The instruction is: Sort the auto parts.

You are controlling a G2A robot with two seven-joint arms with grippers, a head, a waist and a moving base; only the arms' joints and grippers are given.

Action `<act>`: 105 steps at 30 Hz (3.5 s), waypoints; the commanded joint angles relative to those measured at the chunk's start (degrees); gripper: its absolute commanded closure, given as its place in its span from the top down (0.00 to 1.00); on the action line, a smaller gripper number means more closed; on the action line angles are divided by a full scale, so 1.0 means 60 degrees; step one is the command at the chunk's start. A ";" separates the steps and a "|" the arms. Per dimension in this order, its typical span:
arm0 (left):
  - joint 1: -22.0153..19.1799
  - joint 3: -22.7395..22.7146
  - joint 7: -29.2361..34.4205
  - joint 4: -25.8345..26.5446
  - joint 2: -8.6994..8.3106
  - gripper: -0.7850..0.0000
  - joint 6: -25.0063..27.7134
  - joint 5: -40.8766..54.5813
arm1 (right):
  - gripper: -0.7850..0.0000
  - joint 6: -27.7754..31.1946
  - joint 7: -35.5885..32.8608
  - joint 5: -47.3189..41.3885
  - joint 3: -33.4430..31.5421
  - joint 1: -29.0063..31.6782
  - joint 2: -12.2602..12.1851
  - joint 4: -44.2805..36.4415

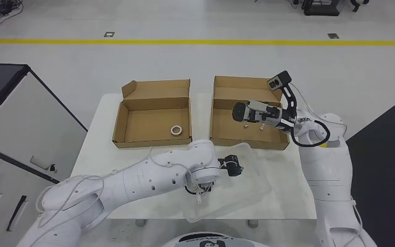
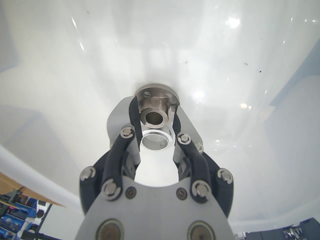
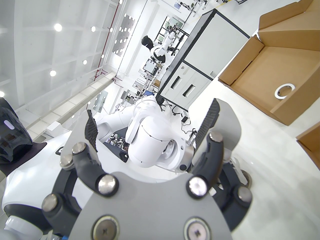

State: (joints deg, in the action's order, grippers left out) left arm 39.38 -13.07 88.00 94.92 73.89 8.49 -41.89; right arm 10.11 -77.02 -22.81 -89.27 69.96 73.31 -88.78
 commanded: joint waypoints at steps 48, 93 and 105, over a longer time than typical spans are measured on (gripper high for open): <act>-0.0220 0.0141 0.0000 0.0341 -0.0001 0.00 -0.0571 -0.0209 | 1.00 0.0000 0.0000 0.0000 0.0000 0.0000 0.0000 0.0000; 0.0942 -0.4381 -0.3815 0.3862 -0.5204 0.00 0.2120 0.3583 | 1.00 0.0000 0.0000 0.0000 0.0000 0.0000 0.0000 0.0000; 0.3325 -0.6875 -0.6469 0.2810 -0.6085 0.00 0.5853 0.4928 | 1.00 0.0000 0.0000 0.0000 0.0000 0.0000 0.0000 0.0000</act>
State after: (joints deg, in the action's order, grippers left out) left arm 58.59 -53.67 50.45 112.32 37.54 41.73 -12.97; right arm 10.11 -77.02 -22.81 -89.27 69.96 73.31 -88.78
